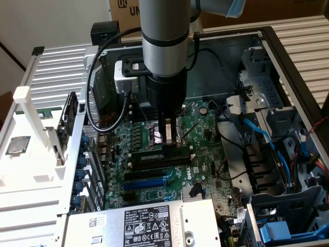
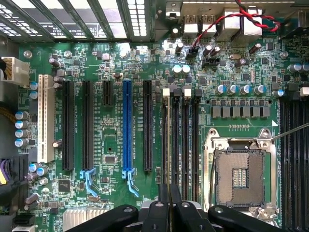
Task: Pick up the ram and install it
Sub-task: 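Insert the ram into the slot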
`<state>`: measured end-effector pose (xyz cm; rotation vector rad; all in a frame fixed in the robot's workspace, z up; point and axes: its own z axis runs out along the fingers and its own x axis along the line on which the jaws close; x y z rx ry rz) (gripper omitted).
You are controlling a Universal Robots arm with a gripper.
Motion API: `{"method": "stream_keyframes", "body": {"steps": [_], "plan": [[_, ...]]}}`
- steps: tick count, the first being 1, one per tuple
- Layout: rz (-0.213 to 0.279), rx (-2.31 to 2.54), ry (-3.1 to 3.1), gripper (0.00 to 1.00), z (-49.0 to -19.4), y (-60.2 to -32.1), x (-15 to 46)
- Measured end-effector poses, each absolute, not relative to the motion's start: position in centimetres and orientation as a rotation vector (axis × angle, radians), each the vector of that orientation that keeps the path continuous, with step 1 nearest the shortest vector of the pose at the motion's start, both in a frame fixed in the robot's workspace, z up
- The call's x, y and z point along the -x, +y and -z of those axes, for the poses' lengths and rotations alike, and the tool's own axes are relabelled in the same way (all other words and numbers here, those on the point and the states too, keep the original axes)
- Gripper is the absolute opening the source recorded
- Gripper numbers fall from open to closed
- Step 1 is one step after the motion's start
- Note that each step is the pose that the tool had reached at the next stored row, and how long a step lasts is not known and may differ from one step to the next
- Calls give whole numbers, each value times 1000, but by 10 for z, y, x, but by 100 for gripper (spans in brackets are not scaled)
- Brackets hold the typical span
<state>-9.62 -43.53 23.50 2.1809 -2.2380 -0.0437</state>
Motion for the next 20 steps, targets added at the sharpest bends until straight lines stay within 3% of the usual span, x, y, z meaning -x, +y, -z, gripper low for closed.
{"method": "stream_keyframes", "body": {"steps": [20], "plan": [[43, -2182, -2237, 12, -233, -435, 96]]}}
